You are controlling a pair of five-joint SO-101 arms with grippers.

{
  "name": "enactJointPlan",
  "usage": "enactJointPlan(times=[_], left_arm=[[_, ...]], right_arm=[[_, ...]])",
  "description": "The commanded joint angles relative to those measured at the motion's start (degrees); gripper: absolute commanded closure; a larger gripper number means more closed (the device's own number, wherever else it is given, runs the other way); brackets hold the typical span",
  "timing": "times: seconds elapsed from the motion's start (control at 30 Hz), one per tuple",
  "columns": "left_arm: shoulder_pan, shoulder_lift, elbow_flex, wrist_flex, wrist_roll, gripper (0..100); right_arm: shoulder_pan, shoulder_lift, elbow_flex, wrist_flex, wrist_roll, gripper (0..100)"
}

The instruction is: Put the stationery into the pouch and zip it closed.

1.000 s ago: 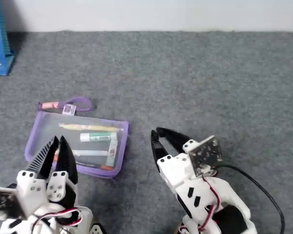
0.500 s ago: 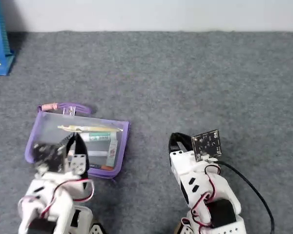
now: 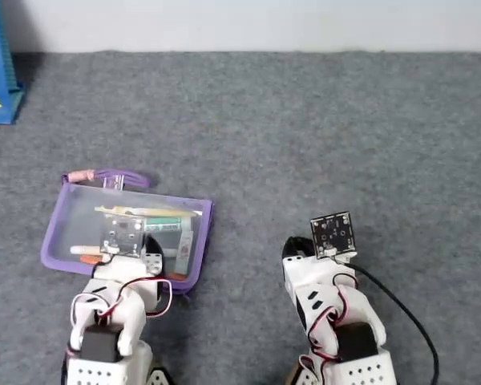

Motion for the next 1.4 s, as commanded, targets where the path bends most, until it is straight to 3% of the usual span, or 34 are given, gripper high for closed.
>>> enactJointPlan(times=[0.0, 0.23, 0.53, 0.67, 1.37], left_arm=[[-0.4, -0.5, -0.3, -2.0, -0.5, 99], [-6.0, -0.5, -0.3, -0.6, -0.5, 99], [-6.7, -0.5, -0.3, 12.8, -0.5, 99], [-6.8, -0.6, -0.3, 12.7, -0.3, 99], [-6.8, -0.6, -0.3, 12.7, -0.3, 99]], right_arm=[[0.7, -0.7, 1.1, 0.3, -0.5, 99.0], [0.8, -0.4, 1.1, 5.0, -0.3, 99.0], [0.8, -0.7, 1.1, 16.7, -0.3, 99.0], [0.8, -0.7, 1.1, 21.8, -0.3, 99.0], [0.6, -0.7, 1.1, 21.8, -0.3, 99.0]])
